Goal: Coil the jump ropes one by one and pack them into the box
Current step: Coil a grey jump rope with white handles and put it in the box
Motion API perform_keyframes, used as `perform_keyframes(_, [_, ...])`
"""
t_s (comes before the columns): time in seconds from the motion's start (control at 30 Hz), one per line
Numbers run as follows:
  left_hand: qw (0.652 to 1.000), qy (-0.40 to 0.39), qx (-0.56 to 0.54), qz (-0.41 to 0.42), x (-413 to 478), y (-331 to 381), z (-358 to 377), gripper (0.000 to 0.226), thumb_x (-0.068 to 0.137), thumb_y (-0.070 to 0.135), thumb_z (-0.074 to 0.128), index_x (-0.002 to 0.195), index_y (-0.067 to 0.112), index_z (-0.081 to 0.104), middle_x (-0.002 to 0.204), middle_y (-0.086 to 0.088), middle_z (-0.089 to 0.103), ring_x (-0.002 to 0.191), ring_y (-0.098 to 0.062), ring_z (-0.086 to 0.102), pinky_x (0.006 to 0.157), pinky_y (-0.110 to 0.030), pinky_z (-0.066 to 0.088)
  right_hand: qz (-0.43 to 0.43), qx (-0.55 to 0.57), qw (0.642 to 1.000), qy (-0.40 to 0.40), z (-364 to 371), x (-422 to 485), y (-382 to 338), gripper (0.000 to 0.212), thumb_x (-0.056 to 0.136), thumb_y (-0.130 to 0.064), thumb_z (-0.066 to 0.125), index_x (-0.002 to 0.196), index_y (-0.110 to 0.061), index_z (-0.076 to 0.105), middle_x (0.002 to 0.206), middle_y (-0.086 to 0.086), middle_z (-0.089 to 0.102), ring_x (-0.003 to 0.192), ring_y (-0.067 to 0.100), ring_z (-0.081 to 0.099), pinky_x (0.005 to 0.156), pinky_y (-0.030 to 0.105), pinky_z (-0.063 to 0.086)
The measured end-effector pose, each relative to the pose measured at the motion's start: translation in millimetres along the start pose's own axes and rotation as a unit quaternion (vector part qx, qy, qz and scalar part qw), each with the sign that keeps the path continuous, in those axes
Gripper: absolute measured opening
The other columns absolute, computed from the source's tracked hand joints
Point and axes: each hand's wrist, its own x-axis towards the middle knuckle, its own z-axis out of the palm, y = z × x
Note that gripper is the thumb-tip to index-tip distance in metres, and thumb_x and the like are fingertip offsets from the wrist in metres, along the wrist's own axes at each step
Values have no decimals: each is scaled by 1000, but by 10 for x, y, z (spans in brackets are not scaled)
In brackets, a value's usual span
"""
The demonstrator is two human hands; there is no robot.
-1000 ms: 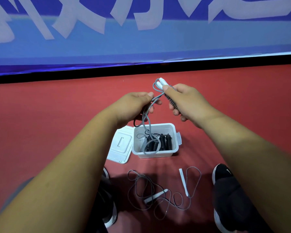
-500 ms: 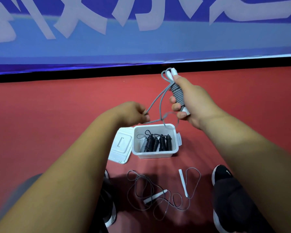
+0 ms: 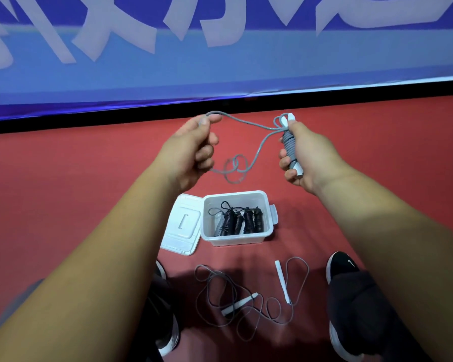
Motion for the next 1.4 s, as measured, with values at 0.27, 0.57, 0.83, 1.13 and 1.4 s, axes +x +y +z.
perform_keyframes(0.27, [727,-152,668,-51,-76,-219,-241,19,100,46,64,116,36,69,68,11,74,72,-4,68,76,-26,51,-5,75,996,38,-183,70,-66,42,94,-64,67,95,-22,61,73,-2,54,45,9,43,43,18,25])
perform_keyframes(0.57, [629,-81,726,-266,-6,-506,-225,106,90,21,54,159,41,-24,129,-12,67,108,-32,70,103,-48,53,3,102,995,20,-10,-1,47,40,95,-62,67,94,-23,62,72,-2,54,47,9,42,42,18,23])
perform_keyframes(0.83, [893,-18,352,-279,-39,-301,-196,70,83,25,87,128,28,33,102,-15,53,75,-32,74,73,-38,63,-9,125,992,32,-78,39,17,37,96,-61,65,96,-23,62,69,-4,53,47,9,43,42,18,24])
perform_keyframes(1.13, [871,-1,471,-143,69,-310,-333,38,103,41,63,95,5,69,77,-7,61,63,-20,49,57,-27,42,-15,86,996,24,-175,34,-32,38,96,-61,64,92,-24,62,67,-3,55,47,10,43,44,19,25])
perform_keyframes(1.4, [804,-58,589,-64,25,-338,42,51,108,52,45,137,13,63,132,-8,66,127,-26,60,105,-34,43,-100,-113,988,-38,-28,-103,50,43,93,-67,68,101,-25,67,73,3,60,50,16,46,46,22,32])
